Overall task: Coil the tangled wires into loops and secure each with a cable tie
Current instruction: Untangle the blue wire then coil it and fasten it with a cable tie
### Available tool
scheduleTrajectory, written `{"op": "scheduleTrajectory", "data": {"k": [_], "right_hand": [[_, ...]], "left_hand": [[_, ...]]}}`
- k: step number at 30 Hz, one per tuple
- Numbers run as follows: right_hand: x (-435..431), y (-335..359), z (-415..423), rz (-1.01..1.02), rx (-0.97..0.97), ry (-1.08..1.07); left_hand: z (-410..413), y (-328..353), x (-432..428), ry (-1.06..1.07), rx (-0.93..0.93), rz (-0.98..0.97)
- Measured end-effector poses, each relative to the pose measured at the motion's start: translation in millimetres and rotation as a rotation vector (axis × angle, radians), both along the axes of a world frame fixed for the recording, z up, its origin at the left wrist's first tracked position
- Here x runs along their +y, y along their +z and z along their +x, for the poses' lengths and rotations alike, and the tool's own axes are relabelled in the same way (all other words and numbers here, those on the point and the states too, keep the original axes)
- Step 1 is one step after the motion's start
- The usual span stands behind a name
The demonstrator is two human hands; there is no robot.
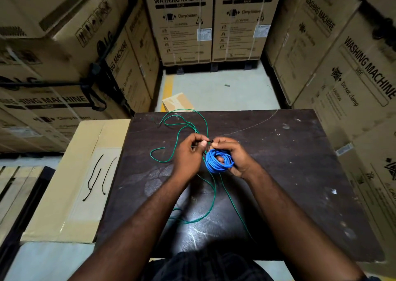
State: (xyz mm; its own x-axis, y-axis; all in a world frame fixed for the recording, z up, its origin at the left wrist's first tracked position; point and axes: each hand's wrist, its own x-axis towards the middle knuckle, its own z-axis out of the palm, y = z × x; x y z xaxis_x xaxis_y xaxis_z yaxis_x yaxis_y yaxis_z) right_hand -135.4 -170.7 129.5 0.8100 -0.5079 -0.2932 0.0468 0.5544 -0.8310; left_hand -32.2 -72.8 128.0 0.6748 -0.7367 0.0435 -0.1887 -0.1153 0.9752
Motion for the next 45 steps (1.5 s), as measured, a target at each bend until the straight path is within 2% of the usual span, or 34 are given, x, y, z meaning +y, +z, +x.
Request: {"op": "scheduleTrajectory", "data": {"k": [14,25,30,35,45], "right_hand": [[-1.9,1.5,-11.3,-0.063,-0.002,-0.024],[-3.7,2.6,-33.0,-0.025,-0.02,0.005],[-5.0,0.7,-37.8,-0.027,-0.036,0.026],[-6.5,2.3,-37.4,-0.002,-0.051,0.036],[16.8,4.1,5.4,0.006,-0.058,0.048]], "left_hand": [[-18.6,9.7,-2.7,0.005,0.042,-0.049],[-48.1,8.2,-4.6,0.126,0.116,-0.022],[-54.4,12.5,-1.8,0.112,0.051,-0.02],[-52.9,11.6,-0.9,0.165,-0.214,-0.009],[-11.4,19.5,16.0,0.132,-0.182,-0.018]]}}
